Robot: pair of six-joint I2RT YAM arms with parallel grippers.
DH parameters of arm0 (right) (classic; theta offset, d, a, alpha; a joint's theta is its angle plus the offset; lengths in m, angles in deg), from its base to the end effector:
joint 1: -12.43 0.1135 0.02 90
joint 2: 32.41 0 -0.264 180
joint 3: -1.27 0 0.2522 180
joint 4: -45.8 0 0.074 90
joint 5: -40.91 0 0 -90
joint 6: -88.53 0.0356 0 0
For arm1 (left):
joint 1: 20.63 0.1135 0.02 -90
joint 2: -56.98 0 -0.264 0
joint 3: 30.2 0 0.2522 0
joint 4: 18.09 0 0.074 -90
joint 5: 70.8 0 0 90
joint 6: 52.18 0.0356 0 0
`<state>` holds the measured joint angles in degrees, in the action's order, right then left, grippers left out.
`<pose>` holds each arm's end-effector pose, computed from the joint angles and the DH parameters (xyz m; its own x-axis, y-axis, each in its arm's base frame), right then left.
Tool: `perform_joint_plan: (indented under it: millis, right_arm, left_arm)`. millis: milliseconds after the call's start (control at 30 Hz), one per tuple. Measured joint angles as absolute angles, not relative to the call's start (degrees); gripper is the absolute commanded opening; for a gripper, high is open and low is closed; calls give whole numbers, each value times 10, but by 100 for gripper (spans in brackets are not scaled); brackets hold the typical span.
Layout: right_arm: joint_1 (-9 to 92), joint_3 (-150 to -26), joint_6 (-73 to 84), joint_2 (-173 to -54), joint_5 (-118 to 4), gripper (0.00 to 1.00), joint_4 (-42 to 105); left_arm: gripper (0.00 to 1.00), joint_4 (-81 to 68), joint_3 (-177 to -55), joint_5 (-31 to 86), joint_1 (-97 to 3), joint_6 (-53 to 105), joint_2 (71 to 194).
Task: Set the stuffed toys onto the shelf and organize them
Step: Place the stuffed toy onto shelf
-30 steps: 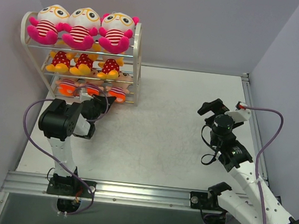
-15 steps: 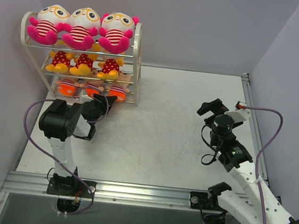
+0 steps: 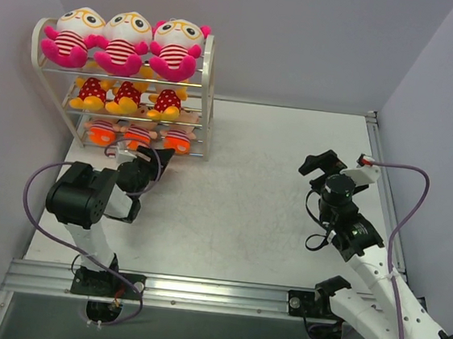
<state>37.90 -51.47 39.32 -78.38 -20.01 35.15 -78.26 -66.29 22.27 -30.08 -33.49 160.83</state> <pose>0.1806 0.0669 0.3259 -0.0058 0.6296 -0.7769 0.0868 0.7743 0.6269 0.2830 -0.0490 0.1219 -0.2467 -0.9179 -0.3109 -0.0541 0.3334 -0.9412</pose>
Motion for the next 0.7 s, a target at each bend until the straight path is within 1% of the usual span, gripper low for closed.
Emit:
perform_joint_plan:
  millis: [233, 333, 400, 500, 567, 700]
  right_arm:
    - [379, -515, 381, -771, -200, 97, 342]
    - [379, -519, 371, -769, -200, 97, 333]
    - [378, -522, 365, -767, -199, 97, 329]
    - [376, -529, 356, -763, -198, 97, 324]
    - [375, -533, 351, -761, -195, 97, 322]
    - [374, -540, 343, -760, -193, 97, 317]
  left_arm:
    - [80, -779, -593, 215, -301, -331, 1500]
    - [84, -763, -570, 213, -301, -319, 1413]
    - [86, -725, -567, 211, -300, -305, 1331]
    - [88, -620, -573, 203, -299, -276, 1186]
    - [89, -523, -587, 191, -299, -251, 1084]
    - [91, -346, -637, 176, -296, -200, 952]
